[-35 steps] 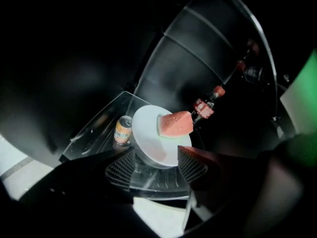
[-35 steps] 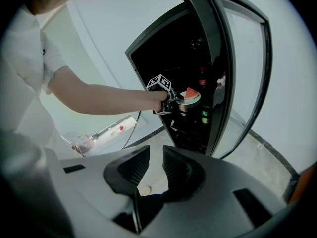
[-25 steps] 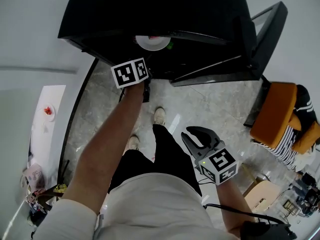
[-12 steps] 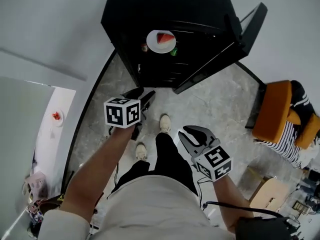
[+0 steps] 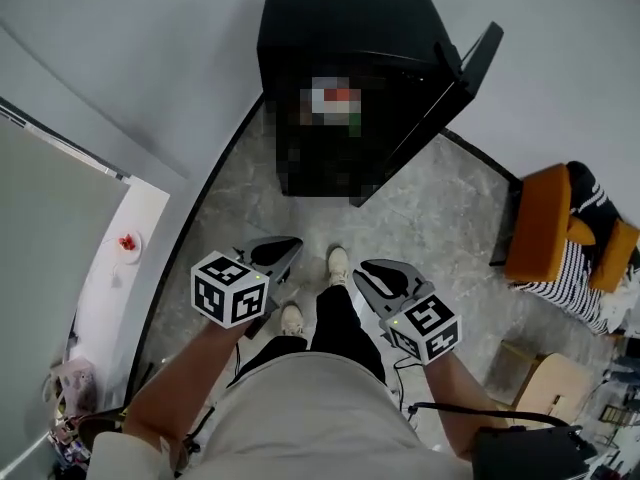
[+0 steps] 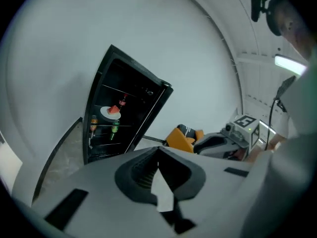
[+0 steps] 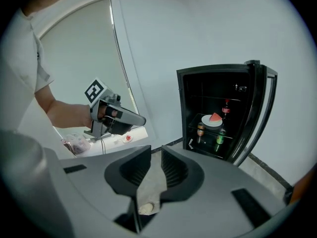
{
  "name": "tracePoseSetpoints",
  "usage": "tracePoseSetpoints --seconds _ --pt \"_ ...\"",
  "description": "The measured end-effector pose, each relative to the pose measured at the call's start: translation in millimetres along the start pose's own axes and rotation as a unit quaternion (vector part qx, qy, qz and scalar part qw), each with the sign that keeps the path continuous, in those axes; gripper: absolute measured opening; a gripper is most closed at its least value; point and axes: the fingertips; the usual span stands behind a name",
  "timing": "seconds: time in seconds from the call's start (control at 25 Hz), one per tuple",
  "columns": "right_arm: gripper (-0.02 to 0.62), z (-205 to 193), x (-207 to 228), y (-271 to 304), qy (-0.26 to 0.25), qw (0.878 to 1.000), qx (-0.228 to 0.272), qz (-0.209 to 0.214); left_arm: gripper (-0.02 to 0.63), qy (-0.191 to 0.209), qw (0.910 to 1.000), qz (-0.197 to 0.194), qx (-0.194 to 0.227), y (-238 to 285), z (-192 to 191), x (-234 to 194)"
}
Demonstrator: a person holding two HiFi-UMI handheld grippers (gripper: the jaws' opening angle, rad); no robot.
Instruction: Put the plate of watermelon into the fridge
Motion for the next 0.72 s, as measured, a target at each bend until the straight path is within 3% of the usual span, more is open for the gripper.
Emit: tracePoseSetpoints --seconds 0.44,0.72 --pt "0.066 -13.3 -66.5 -19.4 0.001 1.000 0.009 -0.018 0.012 0.089 0.9959 -0.015 -0.002 -79.3 -58.5 65.7" --pt "0.060 -15.2 -92.5 -31.4 -0.011 1.000 0.012 -0.023 0.012 0.103 0.9937 -0.042 -0.015 -95.5 -84.0 92.9"
Point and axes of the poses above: the fingertips, and each gripper's own axes: y forward along the fingers, x to its right, z out of its top, and after that the axes turned 15 degrees about -x, right-handed
